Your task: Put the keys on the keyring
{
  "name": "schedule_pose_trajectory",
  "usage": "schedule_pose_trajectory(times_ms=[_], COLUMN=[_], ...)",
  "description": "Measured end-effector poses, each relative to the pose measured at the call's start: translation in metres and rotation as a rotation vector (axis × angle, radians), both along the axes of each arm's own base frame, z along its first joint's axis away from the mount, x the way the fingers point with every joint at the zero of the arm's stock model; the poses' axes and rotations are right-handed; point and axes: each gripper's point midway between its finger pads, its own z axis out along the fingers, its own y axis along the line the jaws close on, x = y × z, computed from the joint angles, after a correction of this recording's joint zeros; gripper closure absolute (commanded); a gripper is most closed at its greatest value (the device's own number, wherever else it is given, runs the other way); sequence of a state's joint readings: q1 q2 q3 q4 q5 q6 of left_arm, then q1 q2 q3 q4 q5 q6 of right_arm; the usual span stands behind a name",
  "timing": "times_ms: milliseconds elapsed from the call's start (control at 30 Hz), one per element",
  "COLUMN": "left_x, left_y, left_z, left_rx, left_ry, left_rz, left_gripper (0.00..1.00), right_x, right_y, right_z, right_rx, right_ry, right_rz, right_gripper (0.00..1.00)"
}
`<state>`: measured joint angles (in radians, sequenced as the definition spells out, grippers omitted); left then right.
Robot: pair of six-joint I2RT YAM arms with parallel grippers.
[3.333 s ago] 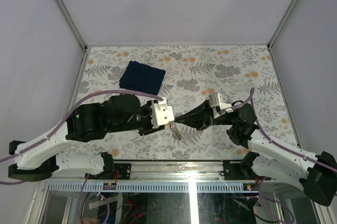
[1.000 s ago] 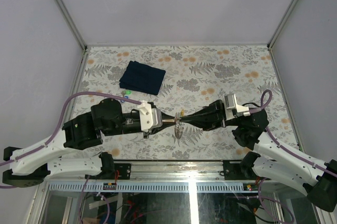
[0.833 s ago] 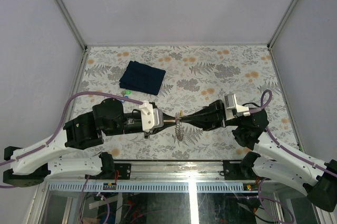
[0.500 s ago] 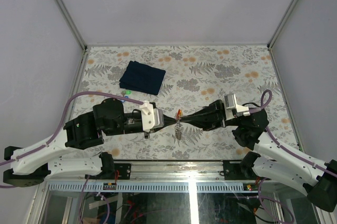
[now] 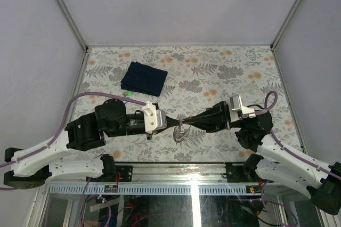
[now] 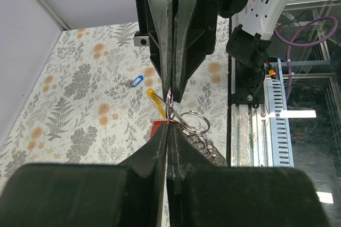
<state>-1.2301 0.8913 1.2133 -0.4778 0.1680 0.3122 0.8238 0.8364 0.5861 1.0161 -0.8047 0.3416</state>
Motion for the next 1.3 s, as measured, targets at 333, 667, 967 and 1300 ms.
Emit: schedule_pose_trajectory(times_ms=[333,667,967,1300], left_x=[0.0,0.002,0.005,0.007], left_y=[-0.001,-0.003,-0.004,-0.008], left_z=[0.002,0.006,0.015,0.016], left_rx=[-0.005,-0.015,-0.056,-0.074], left_ry=[-0.002,-0.006,-0.015,-0.017], left_rz=[-0.001,0.004,0.019,0.028], left_gripper=[1.0,1.0,1.0,1.0], right_x=[-0.004,0.0,0.008,0.011], right_y=[-0.002,-0.001,-0.005,-0.011], right_z=[0.01,0.016,0.023,0.024], right_rx=[0.044,0.077,0.137,0.196], right_ry=[0.014,0.036,0.054,0.098], right_rz=[0.027,0.025,-0.028,-0.035], right_gripper=[1.0,1.0,1.0,1.0])
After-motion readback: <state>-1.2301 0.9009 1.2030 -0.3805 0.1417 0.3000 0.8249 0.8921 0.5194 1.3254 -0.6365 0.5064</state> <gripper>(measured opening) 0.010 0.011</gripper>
